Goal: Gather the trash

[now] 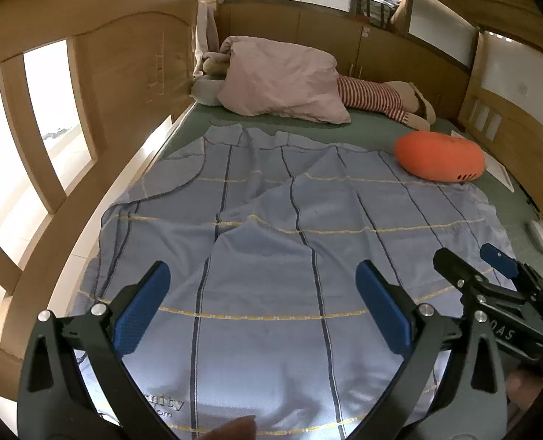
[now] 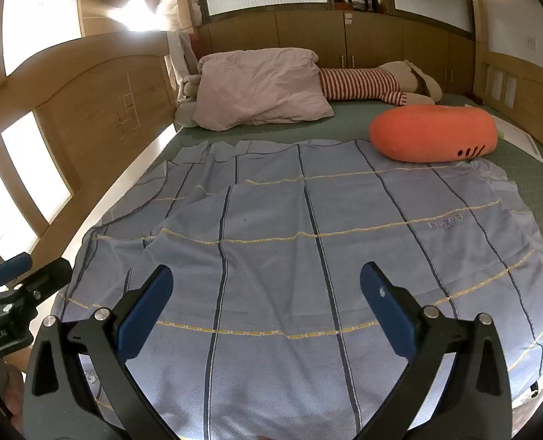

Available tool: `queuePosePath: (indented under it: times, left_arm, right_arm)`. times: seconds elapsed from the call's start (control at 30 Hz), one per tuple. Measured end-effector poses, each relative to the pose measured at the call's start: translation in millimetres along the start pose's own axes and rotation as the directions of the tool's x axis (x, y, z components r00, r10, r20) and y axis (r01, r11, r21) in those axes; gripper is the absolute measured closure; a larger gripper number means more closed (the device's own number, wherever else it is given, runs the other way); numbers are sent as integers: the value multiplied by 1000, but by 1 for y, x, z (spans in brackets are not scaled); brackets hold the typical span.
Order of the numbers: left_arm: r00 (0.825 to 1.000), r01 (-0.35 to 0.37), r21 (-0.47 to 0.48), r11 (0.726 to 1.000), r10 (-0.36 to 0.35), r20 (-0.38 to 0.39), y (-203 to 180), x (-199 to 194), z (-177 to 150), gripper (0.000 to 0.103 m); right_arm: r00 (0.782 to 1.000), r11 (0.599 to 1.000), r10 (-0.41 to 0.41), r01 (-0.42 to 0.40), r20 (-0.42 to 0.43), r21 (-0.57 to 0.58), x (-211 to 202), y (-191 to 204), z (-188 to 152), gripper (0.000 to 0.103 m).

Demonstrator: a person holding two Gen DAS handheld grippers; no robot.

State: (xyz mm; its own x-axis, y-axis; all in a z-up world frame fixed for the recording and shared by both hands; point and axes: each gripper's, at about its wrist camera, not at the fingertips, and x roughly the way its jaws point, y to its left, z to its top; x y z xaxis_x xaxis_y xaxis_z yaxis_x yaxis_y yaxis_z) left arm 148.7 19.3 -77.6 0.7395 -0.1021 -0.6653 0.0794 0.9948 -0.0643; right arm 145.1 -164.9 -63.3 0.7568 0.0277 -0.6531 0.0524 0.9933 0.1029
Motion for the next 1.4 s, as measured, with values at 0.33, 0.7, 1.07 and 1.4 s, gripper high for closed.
queuePosePath:
  times: [0.33, 0.7, 1.07, 1.4]
  left_arm:
    - [1000, -1, 6, 1000, 1, -7, 1, 0, -1, 3]
    - [1000, -1, 8, 1000, 1, -8, 1, 1, -1, 2]
    - [1000, -15, 20, 1000, 15, 10, -1, 1, -3, 2]
    - [1000, -5, 7, 1000, 5, -25, 1, 8, -6, 3]
  right_arm:
    - [1000, 1000, 0, 0, 2, 0, -1, 1, 0, 3]
    - [1000, 1000, 4, -4, -6, -9, 1, -2, -3, 3]
    - [1000, 1000, 14, -14, -17, -18, 1, -6, -5, 3]
    - [999, 1000, 10, -11, -43, -16, 4, -12, -5, 3]
